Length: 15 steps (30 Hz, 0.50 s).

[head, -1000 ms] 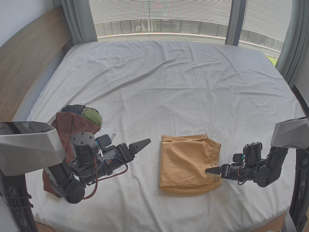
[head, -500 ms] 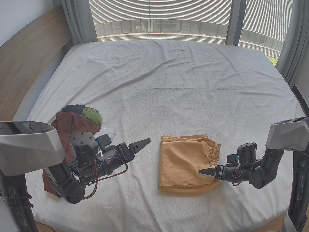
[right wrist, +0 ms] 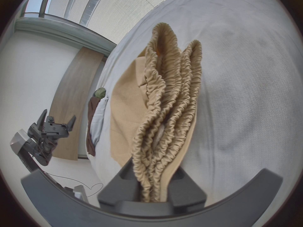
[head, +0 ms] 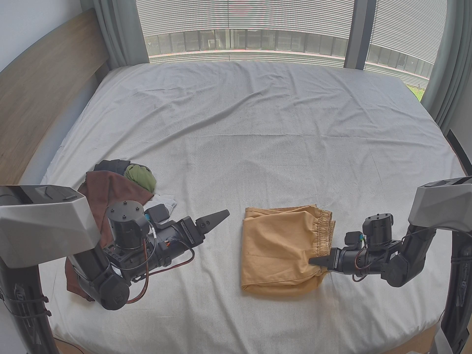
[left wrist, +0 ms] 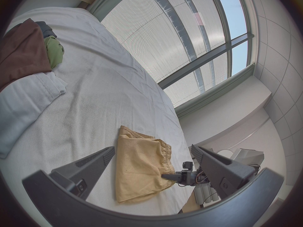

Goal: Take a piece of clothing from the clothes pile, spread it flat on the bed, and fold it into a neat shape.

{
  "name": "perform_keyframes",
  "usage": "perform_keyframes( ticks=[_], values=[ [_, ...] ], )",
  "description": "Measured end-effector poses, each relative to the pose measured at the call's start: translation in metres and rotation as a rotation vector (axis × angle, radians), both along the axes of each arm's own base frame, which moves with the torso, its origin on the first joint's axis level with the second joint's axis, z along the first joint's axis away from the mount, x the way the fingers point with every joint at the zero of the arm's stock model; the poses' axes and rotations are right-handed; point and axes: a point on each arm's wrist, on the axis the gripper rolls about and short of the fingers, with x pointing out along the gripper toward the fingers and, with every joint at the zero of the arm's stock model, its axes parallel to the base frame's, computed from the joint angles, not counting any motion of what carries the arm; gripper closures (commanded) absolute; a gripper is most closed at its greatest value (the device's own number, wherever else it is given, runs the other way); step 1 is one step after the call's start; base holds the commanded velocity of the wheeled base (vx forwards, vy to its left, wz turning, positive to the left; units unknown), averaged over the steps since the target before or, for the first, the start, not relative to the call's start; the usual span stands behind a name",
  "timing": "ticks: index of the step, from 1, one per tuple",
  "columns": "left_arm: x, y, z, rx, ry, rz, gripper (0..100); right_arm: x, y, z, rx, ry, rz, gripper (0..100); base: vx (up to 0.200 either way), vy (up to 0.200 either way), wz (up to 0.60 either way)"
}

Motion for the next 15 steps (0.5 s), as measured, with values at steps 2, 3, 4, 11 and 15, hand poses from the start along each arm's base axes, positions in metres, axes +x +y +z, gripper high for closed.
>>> perform_keyframes(
  ticks=[2,3,4,11,15],
  values=[
    [0.0,0.0,0.0,-0.002,-0.004,0.0,0,0.0,0.003,0.009,0.03,-0.011,0.015,100,0.0,0.0,0.0],
    [0.0,0.0,0.001,-0.003,-0.006,0.0,0,-0.001,0.004,0.013,0.044,-0.017,0.023,100,0.0,0.0,0.0],
    [0.0,0.0,0.001,-0.005,-0.009,0.001,0,0.0,0.005,0.018,0.062,-0.027,0.028,100,0.0,0.0,0.0],
    [0.003,0.001,0.002,-0.011,-0.023,0.008,0,0.004,0.012,0.061,0.184,-0.124,0.065,100,0.0,0.0,0.0],
    [0.004,0.002,0.001,-0.012,-0.024,0.011,0,0.008,0.018,0.086,0.216,-0.207,0.094,100,0.0,0.0,0.0]
  ],
)
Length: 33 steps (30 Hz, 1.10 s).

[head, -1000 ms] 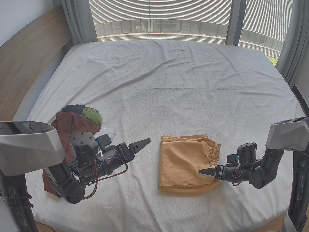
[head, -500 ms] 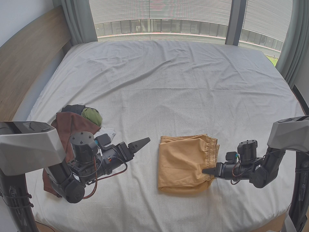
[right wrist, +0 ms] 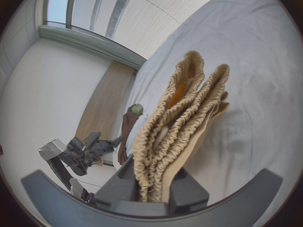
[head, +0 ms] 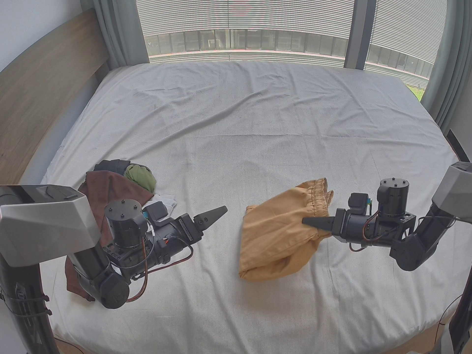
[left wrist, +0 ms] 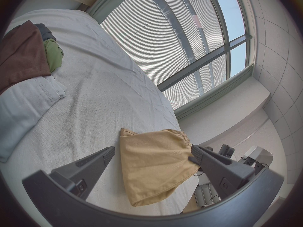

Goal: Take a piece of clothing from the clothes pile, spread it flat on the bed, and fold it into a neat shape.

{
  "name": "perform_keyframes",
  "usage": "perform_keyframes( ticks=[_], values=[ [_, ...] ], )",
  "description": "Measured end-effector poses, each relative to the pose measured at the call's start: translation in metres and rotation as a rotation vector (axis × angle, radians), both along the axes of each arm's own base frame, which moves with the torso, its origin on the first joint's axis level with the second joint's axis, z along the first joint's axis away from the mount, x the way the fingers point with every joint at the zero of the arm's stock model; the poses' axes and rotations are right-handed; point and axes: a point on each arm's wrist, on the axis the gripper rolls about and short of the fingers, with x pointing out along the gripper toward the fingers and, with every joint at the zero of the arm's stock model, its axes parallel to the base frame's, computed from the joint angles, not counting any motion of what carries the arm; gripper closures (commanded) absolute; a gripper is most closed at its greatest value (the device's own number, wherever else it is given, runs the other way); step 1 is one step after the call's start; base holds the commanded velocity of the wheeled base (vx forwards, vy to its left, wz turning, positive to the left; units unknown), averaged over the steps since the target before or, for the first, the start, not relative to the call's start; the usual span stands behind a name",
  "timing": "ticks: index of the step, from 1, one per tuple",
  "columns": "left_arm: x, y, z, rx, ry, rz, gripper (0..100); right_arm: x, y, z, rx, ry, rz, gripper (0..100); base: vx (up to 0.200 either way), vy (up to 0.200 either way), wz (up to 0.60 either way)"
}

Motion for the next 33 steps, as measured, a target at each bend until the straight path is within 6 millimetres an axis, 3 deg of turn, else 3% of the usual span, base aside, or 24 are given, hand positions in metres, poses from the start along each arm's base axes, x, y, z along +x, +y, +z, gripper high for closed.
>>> perform_keyframes(
  ticks=[14,33],
  values=[
    [0.003,0.006,0.0,-0.001,-0.004,0.021,0,0.007,0.021,0.055,0.069,-0.126,0.054,100,0.0,0.0,0.0],
    [0.008,0.024,0.008,-0.009,-0.026,0.074,0,0.027,0.029,0.103,0.102,-0.201,0.055,100,0.0,0.0,0.0]
  ],
)
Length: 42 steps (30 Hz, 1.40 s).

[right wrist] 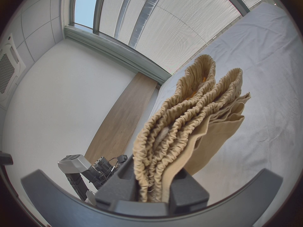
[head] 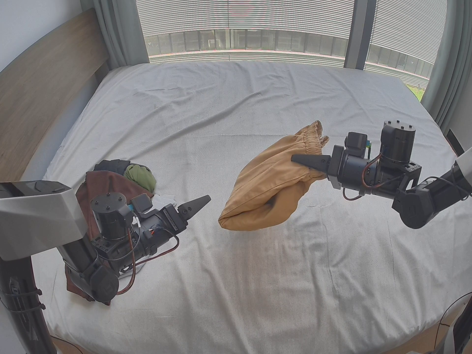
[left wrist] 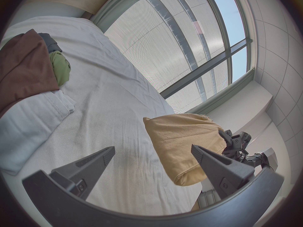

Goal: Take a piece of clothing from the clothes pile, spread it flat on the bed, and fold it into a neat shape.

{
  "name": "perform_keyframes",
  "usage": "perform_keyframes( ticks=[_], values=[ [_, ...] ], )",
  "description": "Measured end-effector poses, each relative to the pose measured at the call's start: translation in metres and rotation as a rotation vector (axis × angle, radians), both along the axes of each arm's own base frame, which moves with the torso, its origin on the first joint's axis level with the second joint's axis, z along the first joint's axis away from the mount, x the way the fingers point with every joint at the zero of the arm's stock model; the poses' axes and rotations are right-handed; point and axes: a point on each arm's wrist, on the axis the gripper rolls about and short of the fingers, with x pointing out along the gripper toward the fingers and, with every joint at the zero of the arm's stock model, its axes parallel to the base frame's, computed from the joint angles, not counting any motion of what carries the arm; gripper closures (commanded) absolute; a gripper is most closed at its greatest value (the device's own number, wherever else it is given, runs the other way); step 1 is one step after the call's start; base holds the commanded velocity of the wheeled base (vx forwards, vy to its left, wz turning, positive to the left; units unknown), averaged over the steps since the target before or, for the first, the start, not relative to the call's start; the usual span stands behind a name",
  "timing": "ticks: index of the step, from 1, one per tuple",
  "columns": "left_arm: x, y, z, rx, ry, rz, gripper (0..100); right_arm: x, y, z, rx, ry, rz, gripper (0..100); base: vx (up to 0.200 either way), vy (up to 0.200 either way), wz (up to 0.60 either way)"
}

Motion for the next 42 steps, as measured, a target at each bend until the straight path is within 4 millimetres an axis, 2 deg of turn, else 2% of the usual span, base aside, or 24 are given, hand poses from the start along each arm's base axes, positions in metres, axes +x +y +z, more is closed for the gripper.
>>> perform_keyframes(
  ticks=[8,19,34,42],
  values=[
    [0.001,0.003,0.005,-0.006,-0.014,0.003,0,0.014,0.004,0.025,0.016,-0.044,-0.001,100,0.0,0.0,0.0],
    [0.001,0.004,0.006,-0.009,-0.018,0.002,0,0.05,0.017,0.027,0.035,-0.096,-0.002,100,0.0,0.0,0.0],
    [-0.001,0.003,0.008,-0.015,-0.028,-0.002,0,0.109,0.041,0.0,0.083,-0.123,-0.004,100,0.0,0.0,0.0],
    [-0.002,0.004,0.007,-0.031,-0.012,0.002,0,0.135,0.051,-0.029,0.094,-0.112,-0.005,100,0.0,0.0,0.0]
  ],
)
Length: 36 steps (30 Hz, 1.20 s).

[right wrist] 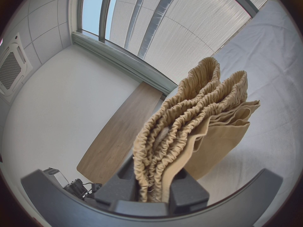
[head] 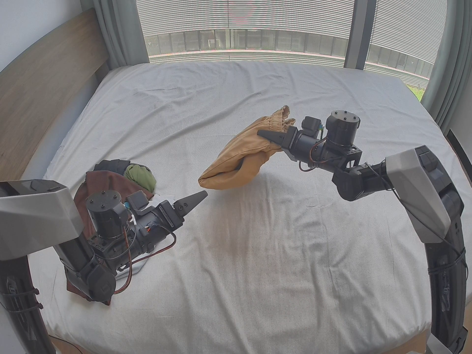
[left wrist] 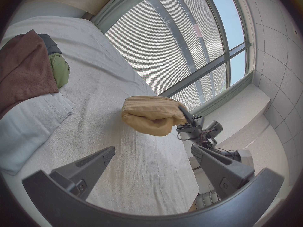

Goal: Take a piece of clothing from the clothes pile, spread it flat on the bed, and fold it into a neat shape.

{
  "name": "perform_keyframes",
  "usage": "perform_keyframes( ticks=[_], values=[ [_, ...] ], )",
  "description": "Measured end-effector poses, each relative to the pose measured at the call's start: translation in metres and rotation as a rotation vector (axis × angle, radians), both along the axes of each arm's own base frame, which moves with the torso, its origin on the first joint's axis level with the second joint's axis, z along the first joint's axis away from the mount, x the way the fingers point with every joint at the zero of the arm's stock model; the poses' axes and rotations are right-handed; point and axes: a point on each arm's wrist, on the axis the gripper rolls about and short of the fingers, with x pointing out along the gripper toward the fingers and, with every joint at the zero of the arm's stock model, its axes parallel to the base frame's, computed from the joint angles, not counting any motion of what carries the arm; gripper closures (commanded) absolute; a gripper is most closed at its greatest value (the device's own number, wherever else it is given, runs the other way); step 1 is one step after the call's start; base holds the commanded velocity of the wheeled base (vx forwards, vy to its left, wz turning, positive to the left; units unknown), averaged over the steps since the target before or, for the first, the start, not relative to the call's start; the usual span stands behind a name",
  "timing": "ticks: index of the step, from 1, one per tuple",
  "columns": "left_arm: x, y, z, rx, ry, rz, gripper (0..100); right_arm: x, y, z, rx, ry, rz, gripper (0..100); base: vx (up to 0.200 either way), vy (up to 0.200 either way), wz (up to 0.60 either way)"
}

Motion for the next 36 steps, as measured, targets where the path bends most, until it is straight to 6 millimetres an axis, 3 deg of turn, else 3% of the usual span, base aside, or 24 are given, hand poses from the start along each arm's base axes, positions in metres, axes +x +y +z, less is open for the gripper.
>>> perform_keyframes(
  ticks=[5,10,15,33,34,36],
  values=[
    [0.0,0.0,0.0,-0.003,0.002,0.002,0,0.011,-0.001,-0.028,-0.015,0.052,-0.009,100,0.0,0.0,0.0],
    [0.0,0.001,0.0,-0.003,0.003,0.002,0,0.019,-0.016,-0.058,-0.042,0.134,-0.042,100,0.0,0.0,0.0],
    [0.0,0.001,0.0,-0.004,0.001,0.003,0,0.014,-0.032,-0.082,-0.076,0.238,-0.068,100,0.0,0.0,0.0],
    [0.0,0.001,0.002,-0.009,-0.011,0.003,0,-0.02,-0.053,-0.11,-0.18,0.361,-0.096,100,0.0,0.0,0.0],
    [0.0,0.001,0.002,-0.009,-0.011,0.002,0,-0.021,-0.053,-0.111,-0.191,0.356,-0.094,0,0.0,0.0,0.0],
    [0.0,0.001,0.002,-0.008,-0.011,0.003,0,-0.023,-0.054,-0.114,-0.208,0.35,-0.09,0,0.0,0.0,0.0]
  ],
)
